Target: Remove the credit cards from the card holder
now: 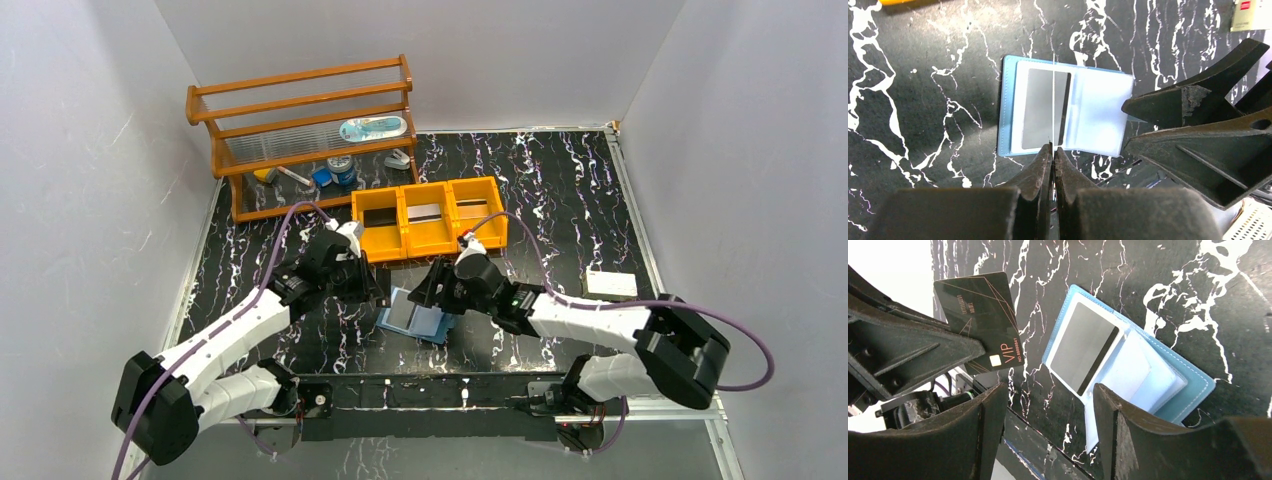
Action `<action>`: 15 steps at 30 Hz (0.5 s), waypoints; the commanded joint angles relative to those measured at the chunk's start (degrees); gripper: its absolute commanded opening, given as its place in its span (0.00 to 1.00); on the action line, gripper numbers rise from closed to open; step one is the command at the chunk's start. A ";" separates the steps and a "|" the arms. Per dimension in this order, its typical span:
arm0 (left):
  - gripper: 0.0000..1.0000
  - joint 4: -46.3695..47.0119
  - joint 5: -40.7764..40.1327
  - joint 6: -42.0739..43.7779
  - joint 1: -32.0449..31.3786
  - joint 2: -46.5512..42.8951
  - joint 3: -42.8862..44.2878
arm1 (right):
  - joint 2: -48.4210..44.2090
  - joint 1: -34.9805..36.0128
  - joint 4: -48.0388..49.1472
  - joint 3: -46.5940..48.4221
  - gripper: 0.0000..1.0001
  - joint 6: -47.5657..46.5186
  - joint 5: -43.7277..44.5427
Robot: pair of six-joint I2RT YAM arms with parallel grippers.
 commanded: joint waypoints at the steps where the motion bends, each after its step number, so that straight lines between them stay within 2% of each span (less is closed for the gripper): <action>1: 0.00 -1.04 0.92 0.09 0.30 -1.31 3.87 | -5.67 -0.10 1.63 -1.20 0.72 -1.41 5.94; 3: 0.00 -0.02 3.32 -0.80 1.97 -1.19 4.07 | -7.96 -0.06 2.86 -2.24 0.73 -3.45 7.81; 5: 0.00 2.11 8.77 -1.52 5.59 -0.92 3.72 | -9.97 -0.07 5.80 -4.18 0.81 -6.27 7.18; 6: 0.00 3.13 12.68 -1.92 7.94 -0.55 3.54 | -10.70 -0.13 5.33 -4.44 0.82 -6.96 6.96; 9: 0.00 7.72 24.67 -3.34 15.17 0.44 2.04 | -11.94 -0.84 -0.86 -2.54 0.82 -6.73 9.81; 11: 0.00 12.05 29.91 -4.71 17.03 0.29 0.29 | -11.90 -2.22 -3.39 -0.92 0.82 -7.35 9.69; 15: 0.00 20.96 36.18 -7.74 17.16 -0.78 -3.92 | -11.49 -7.94 -0.62 0.56 0.83 -7.95 -0.16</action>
